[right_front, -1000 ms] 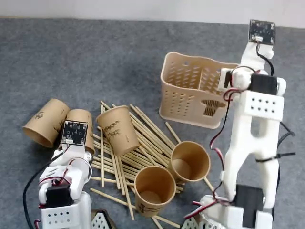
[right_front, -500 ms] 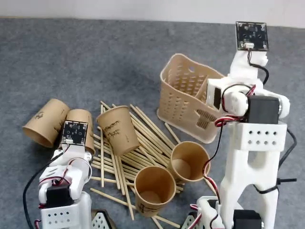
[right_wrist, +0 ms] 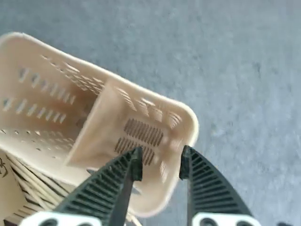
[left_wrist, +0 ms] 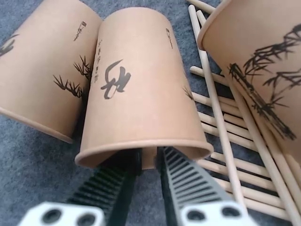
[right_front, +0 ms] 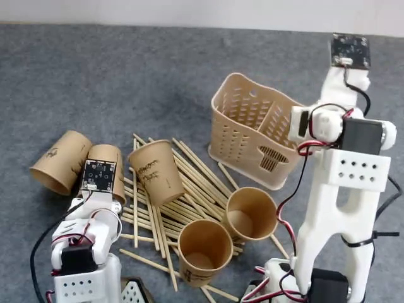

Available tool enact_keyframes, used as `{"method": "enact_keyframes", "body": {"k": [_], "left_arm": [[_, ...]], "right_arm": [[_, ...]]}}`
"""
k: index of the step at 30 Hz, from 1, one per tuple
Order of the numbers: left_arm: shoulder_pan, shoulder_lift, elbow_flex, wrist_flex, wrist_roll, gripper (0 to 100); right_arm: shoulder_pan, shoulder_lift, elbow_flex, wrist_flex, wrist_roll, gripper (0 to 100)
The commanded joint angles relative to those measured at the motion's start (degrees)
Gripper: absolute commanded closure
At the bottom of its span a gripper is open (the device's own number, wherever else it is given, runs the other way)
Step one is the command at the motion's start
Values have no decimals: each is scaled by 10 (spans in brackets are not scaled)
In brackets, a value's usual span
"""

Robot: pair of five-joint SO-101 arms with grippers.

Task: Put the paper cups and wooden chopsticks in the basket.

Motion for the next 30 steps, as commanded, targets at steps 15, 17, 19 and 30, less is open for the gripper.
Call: {"method": "enact_keyframes", "body": {"k": [15,17,19,30], "left_arm": [[-7,-5,-4,-11,1,926],[-7,-5,-4,-11,1,926],[-7,-5,-4,-11,1,926],[-7,-5,-4,-11,1,926]], "right_arm": [[9,143,-30,-16,-4,983],[9,149,-31,-38,-4,994],[7,149,-31,-70,-7,991],[9,196,-31,-207,-4,988]]}}
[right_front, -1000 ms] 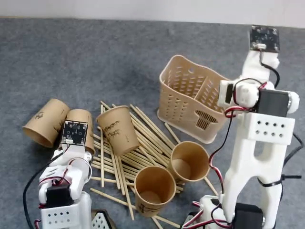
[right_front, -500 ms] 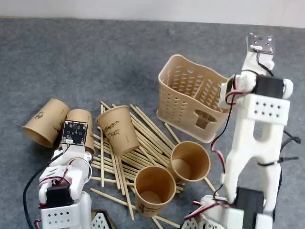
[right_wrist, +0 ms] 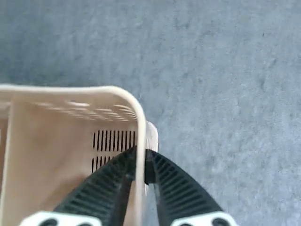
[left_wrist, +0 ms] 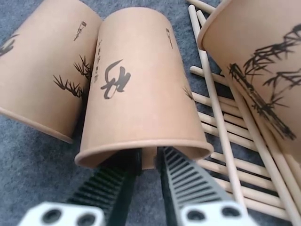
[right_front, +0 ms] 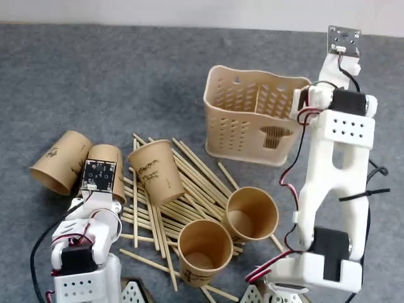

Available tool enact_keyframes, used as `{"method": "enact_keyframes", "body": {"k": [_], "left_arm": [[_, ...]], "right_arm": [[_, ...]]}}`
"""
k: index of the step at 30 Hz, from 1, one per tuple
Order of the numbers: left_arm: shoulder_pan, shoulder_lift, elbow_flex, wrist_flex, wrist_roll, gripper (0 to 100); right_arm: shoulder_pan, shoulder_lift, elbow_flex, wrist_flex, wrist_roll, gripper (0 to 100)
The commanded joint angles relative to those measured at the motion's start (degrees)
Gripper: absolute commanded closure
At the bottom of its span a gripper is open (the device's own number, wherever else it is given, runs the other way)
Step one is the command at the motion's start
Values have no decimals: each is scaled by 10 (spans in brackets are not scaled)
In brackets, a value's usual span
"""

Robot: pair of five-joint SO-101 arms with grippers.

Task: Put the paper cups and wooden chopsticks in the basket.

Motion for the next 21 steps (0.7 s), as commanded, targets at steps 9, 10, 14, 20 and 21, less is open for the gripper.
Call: {"method": "enact_keyframes", "body": {"k": [9,10,14,20,21], "left_arm": [[-7,-5,-4,-11,1,926],[-7,-5,-4,-11,1,926],[-7,-5,-4,-11,1,926],[-7,-5,-4,-11,1,926],[-7,-5,-4,-11,1,926]], "right_arm": [[-2,-23,-24,15,1,875],[-2,-35,-24,22,1,853],[-3,-87,-23,38,-1,810],[-4,-138,-24,68,-1,788],[-4,-144,-24,74,-1,788]]}}
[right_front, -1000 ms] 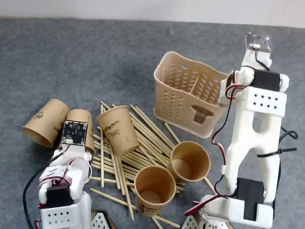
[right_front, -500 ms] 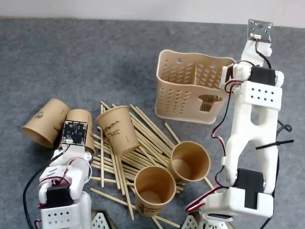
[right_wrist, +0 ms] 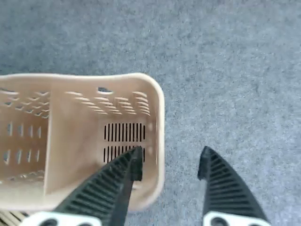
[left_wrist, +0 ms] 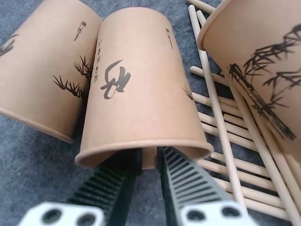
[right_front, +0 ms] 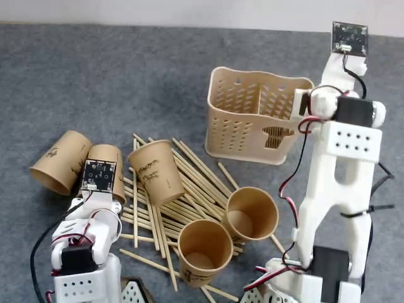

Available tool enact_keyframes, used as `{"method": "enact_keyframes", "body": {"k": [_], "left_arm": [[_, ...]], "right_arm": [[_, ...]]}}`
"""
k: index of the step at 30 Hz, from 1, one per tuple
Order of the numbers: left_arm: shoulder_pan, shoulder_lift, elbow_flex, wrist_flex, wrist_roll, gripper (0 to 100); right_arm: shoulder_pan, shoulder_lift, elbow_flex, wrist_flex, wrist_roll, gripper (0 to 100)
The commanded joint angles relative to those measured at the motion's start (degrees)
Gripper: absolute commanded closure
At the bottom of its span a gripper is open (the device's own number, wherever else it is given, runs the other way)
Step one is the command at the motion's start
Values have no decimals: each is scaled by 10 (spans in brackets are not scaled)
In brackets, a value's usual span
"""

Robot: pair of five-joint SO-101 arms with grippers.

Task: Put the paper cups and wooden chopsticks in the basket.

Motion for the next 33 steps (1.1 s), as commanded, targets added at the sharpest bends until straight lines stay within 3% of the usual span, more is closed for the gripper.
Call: {"method": "enact_keyframes", "body": {"k": [1,14,19,26,33], "left_arm": [[-7,-5,-4,-11,1,926],[-7,-5,-4,-11,1,926],[-7,-5,-4,-11,1,926],[-7,-5,-4,-11,1,926],[-7,-5,-4,-11,1,926]], "right_arm": [[0,-51,-23,22,-1,788],[-71,-175,-23,152,2,788],[-108,-191,-22,229,44,789],[-123,-237,32,232,50,789],[-202,-259,169,232,73,789]]}}
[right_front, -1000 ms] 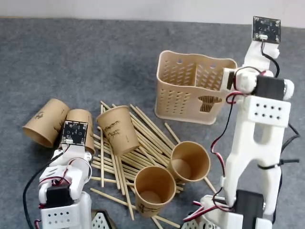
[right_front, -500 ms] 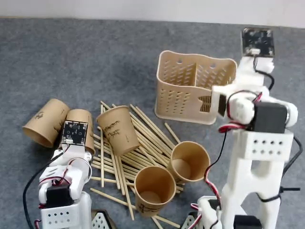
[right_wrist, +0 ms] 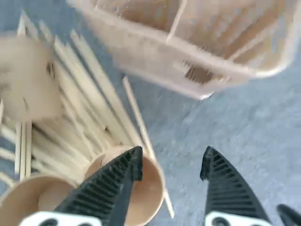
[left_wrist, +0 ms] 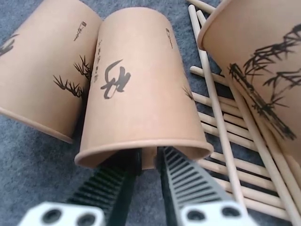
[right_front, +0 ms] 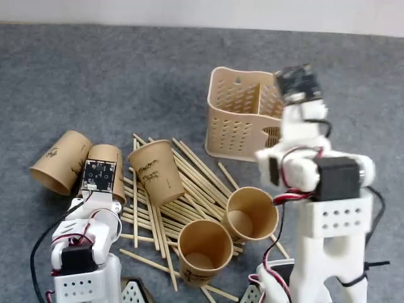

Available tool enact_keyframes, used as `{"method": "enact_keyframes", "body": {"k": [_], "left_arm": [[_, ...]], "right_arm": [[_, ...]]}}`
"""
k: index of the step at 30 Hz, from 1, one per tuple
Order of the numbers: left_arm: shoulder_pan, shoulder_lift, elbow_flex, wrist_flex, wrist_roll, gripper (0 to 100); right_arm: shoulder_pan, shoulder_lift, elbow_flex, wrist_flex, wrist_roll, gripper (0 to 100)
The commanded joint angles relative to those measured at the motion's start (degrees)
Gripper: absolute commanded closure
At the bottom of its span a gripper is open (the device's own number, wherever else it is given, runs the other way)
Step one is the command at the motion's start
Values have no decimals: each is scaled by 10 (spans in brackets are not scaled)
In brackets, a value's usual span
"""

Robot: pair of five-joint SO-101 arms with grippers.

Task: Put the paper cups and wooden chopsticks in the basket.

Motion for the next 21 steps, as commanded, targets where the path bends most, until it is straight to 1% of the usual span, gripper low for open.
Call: {"method": "enact_keyframes", "body": {"k": [1,10,19,21], "left_arm": [[-7,-5,-4,-11,1,926],[-7,-5,-4,-11,1,926],[-7,-5,-4,-11,1,926],[-7,-5,-4,-11,1,926]], "right_arm": [[-34,-15,58,7,8,789],[-37,-15,189,-57,8,789],[-36,-15,273,-104,8,789],[-36,-15,285,-108,8,808]]}}
